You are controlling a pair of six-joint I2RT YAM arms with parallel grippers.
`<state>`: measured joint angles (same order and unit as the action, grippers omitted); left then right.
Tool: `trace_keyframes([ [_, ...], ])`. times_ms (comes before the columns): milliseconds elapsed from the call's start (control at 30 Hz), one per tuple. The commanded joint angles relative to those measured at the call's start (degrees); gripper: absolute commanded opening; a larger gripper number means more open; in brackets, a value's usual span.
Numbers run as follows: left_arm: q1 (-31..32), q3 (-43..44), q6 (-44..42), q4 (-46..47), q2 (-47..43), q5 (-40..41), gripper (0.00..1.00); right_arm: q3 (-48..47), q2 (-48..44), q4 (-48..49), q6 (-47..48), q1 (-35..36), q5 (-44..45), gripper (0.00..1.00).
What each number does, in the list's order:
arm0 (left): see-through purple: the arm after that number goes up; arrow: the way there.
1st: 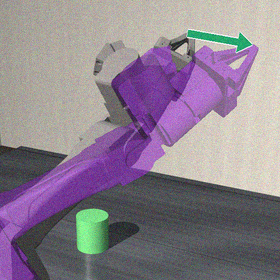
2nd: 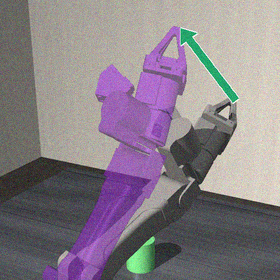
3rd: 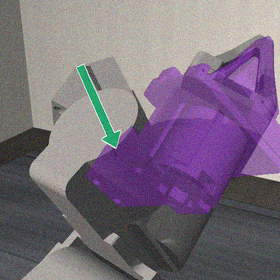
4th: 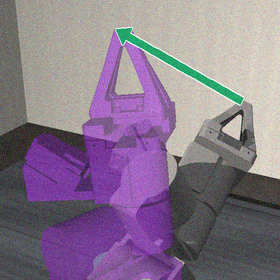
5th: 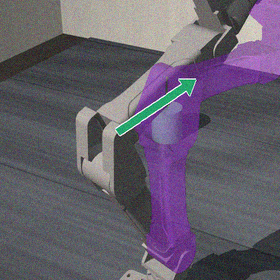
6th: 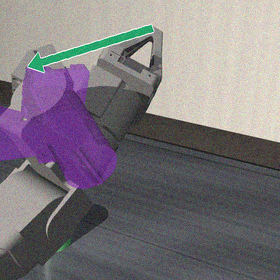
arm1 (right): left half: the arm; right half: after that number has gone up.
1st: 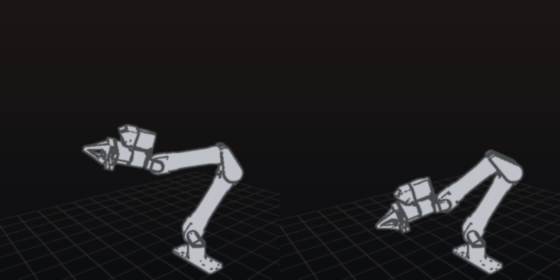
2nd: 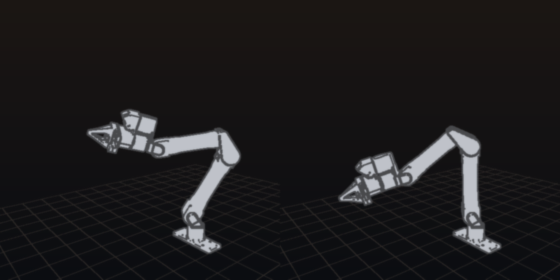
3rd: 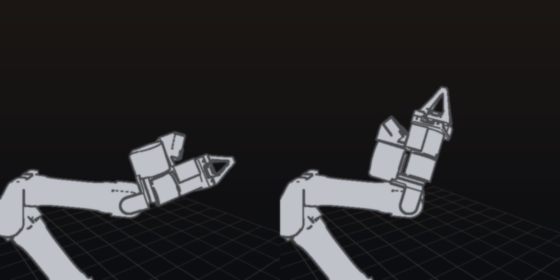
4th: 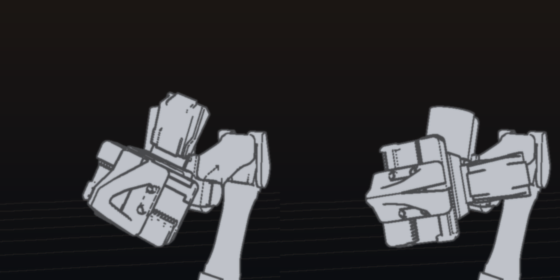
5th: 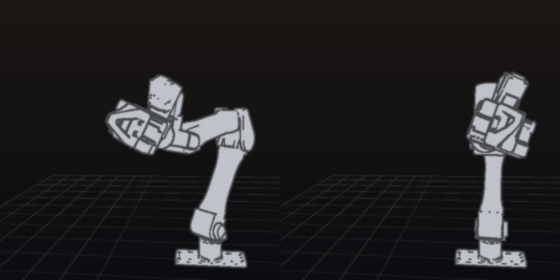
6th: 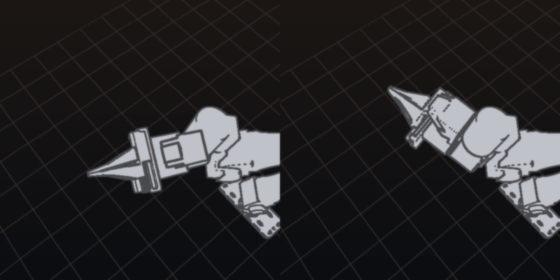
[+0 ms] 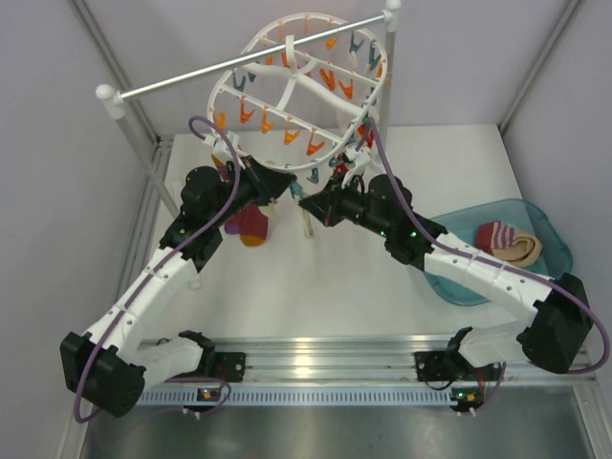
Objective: Clip the socks to the hanger
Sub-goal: Clamp the sock onto the hanger.
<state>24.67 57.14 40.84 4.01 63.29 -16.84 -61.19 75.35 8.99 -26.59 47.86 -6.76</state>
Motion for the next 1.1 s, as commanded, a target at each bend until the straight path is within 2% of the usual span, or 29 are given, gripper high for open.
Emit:
trace_keyframes([
  [0, 0.03, -0.63, 1.35, 1.17, 0.26, -0.91, 0.14, -2.71, -1.44, 5.68, 0.22, 0.84, 1.32, 0.00],
  [67, 0.03, -0.54, 1.26, 1.00, 0.00, -0.47, 0.23, -2.62, -1.35, 5.86, 0.22, 0.84, 1.23, 0.00],
  [100, -0.06, -0.46, 1.17, 0.83, -0.09, -0.39, 0.32, -2.62, -1.35, 5.77, 0.40, 0.84, 1.23, 0.00],
  [200, -0.14, -0.28, 0.82, 0.56, -0.53, 0.23, 0.46, -2.36, -1.52, 5.68, 0.57, 0.84, 1.31, 0.00],
  [433, -1.02, 0.69, -0.85, 0.56, -2.02, 0.67, 0.58, -2.00, -1.61, 5.51, 1.54, 0.84, 1.58, 0.00],
  [500, -1.28, 0.95, -1.64, -0.05, -2.38, 0.93, 0.58, -2.18, -1.35, 5.68, 2.24, 0.84, 0.27, 0.00],
  [633, -2.60, 0.86, -1.82, -1.46, -3.34, 1.20, 0.49, -1.75, -2.48, 3.41, 5.05, 0.40, -1.58, 0.23],
  [667, -3.21, 0.78, -1.82, -1.55, -3.52, 1.02, 0.45, -1.31, -3.19, 2.88, 6.62, 0.22, -1.50, 0.25],
  [733, -3.83, 0.51, -1.99, -1.72, -4.13, 0.58, 0.43, 0.53, -5.47, 2.08, 7.95, -0.91, -1.76, 0.33],
  [933, -6.29, -0.10, -2.25, -1.29, -4.49, -1.26, 0.41, 6.07, -12.50, 0.49, 16.99, -4.08, -2.72, 0.36],
  [1067, -6.82, -0.02, -2.08, -0.76, -4.05, -2.75, 0.42, 8.63, -13.04, 6.97, 23.75, -5.75, -6.23, 0.43],
])
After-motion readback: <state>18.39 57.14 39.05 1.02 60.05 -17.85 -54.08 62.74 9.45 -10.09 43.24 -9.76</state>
